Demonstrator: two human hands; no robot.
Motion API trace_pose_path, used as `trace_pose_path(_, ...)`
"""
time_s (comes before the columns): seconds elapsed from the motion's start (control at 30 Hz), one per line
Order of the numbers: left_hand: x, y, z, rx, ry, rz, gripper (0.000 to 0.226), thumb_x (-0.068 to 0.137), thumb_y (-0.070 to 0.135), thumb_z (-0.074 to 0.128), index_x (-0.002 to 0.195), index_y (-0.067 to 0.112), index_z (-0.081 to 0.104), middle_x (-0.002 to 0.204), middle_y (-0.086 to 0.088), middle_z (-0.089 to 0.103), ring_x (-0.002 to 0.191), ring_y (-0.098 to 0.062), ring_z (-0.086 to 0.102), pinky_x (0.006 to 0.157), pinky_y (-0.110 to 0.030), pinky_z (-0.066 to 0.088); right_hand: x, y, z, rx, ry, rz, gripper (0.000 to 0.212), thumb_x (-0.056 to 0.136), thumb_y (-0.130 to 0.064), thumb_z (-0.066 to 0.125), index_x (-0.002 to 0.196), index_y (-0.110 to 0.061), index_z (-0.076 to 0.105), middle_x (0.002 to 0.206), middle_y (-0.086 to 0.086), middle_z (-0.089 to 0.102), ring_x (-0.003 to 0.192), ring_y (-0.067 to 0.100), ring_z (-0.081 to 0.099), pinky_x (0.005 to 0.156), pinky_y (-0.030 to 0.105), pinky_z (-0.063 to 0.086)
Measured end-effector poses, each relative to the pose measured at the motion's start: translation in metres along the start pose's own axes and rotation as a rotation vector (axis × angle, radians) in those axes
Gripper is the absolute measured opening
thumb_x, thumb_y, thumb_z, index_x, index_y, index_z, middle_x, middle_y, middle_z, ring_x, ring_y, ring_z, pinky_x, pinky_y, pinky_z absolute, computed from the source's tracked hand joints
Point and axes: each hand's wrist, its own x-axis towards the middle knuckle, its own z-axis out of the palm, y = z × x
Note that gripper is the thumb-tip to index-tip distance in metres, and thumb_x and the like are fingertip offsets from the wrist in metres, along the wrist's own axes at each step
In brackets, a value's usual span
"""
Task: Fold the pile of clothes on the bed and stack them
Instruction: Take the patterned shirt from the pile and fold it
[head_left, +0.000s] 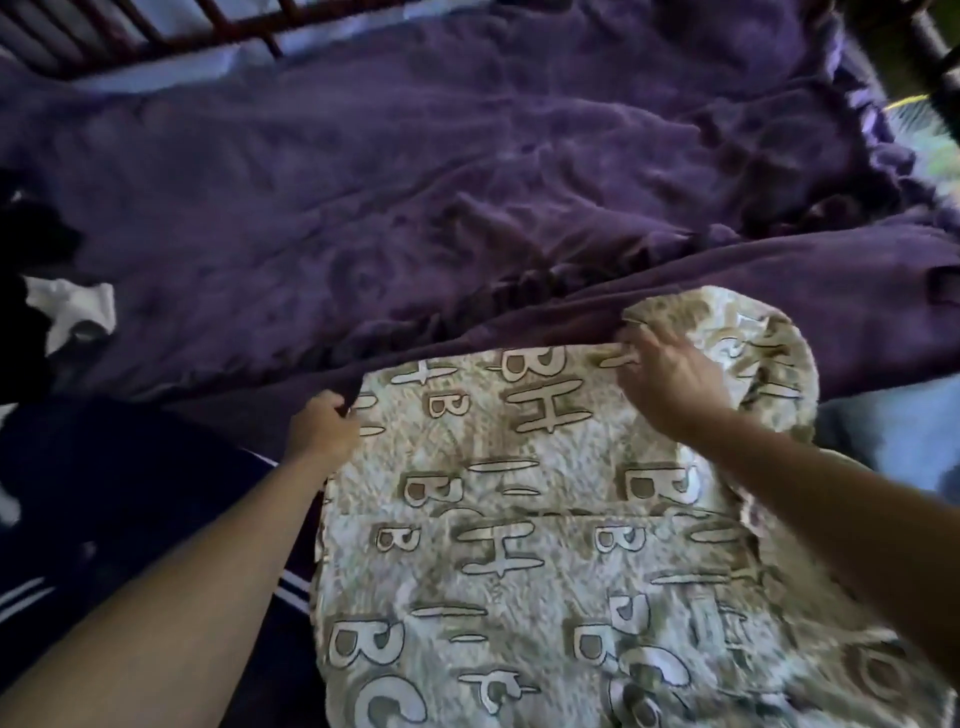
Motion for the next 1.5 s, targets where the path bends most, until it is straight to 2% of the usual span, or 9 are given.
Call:
trace_pose_path(0.17,0.048,-0.004,0.041,-0.379,0.031,-0.197,0.047,0.082,0.036,0.071,0.113,0.001,0.062,0.108,-0.015,0.066,0.092,-0.028,0.062,0.076,-0.037,0.049,0.059,0.024,0.024,-0.193,0.012,0.199,0.058,0.076,-0.034,0.069,0.126,-0.013,0.048,0.13,0.02,0.051,0.119,0.04,0.045,0.099,0.049,0.036)
trace_pose_path(0.3,0.054,0.015,0.046,-0.762,-0.099,-0.291,0.026,0.068,0.021,0.084,0.067,0.012,0.06,0.065,-0.003,0.06,0.052,-0.017,0.055,0.044,-0.023,0.044,0.052,0.034,0.029,-0.27,-0.086,0.29,0.034,0.084,-0.035,0.058,0.106,-0.009,0.064,0.098,0.024,0.067,0.092,0.04,0.063,0.08,0.042,0.05)
trace_pose_path(0.4,0.072,0.024,0.019,-0.875,-0.026,-0.18,0.025,0.071,0.013,0.079,0.065,0.016,0.054,0.057,-0.001,0.052,0.031,-0.007,0.045,0.032,-0.018,0.038,0.072,0.039,0.002,-0.113,0.159,0.371,0.045,0.086,-0.035,0.036,0.101,-0.003,0.064,0.095,0.032,0.064,0.087,0.048,0.061,0.072,0.044,0.046)
trace_pose_path(0.57,0.093,0.016,0.008,-0.634,0.239,-0.036,0.018,0.078,0.014,0.069,0.074,0.022,0.053,0.074,0.001,0.06,0.071,-0.02,0.059,0.062,-0.026,0.049,0.108,0.049,-0.021,0.13,0.431,0.469,0.035,0.086,-0.036,0.038,0.109,-0.015,0.054,0.112,0.021,0.06,0.095,0.034,0.056,0.077,0.044,0.042)
trace_pose_path(0.7,0.071,-0.011,0.032,-0.508,0.327,-0.035,0.028,0.083,0.014,0.065,0.109,0.012,0.058,0.094,-0.007,0.067,0.096,-0.028,0.062,0.087,-0.035,0.048,0.065,0.011,0.013,-0.059,0.306,0.138,0.057,0.089,-0.034,0.052,0.141,-0.018,0.036,0.149,0.019,0.032,0.138,0.037,0.03,0.11,0.054,0.023)
trace_pose_path(0.87,-0.017,-0.065,0.069,-0.347,0.367,0.179,0.025,0.085,0.013,0.064,0.108,0.007,0.059,0.106,-0.016,0.059,0.098,-0.035,0.055,0.085,-0.046,0.046,-0.044,-0.042,0.068,-0.061,0.093,-0.142,0.059,0.093,-0.038,0.053,0.146,-0.023,0.03,0.158,0.012,0.021,0.145,0.028,0.018,0.114,0.054,0.022)
trace_pose_path(1.07,-0.138,-0.15,0.101,-0.326,0.108,-0.099,0.052,0.088,0.032,0.065,0.129,0.005,0.047,0.12,-0.013,0.061,0.103,-0.028,0.06,0.081,-0.038,0.049,-0.193,-0.068,0.126,-0.017,-0.225,-0.191,0.068,0.078,-0.031,0.075,0.138,-0.021,0.044,0.147,0.012,0.044,0.137,0.032,0.039,0.102,0.055,0.041)
trace_pose_path(1.27,-0.194,-0.16,0.099,-0.599,-0.133,-0.081,0.022,0.07,0.028,0.079,0.068,0.018,0.06,0.063,0.005,0.065,0.056,-0.005,0.06,0.051,-0.024,0.046,-0.271,-0.052,0.123,-0.087,-0.48,-0.17,0.064,0.083,-0.043,0.068,0.141,-0.026,0.046,0.156,0.006,0.03,0.146,0.027,0.022,0.108,0.046,0.033)
trace_pose_path(1.5,-0.227,-0.19,0.111,-0.533,-0.441,-0.036,0.007,0.086,0.021,0.066,0.086,0.014,0.065,0.079,0.001,0.068,0.073,-0.015,0.064,0.068,-0.031,0.05,-0.331,-0.038,0.106,-0.119,-0.446,-0.173,0.079,0.061,-0.045,0.082,0.131,-0.02,0.059,0.14,0.013,0.052,0.129,0.037,0.048,0.09,0.054,0.048)
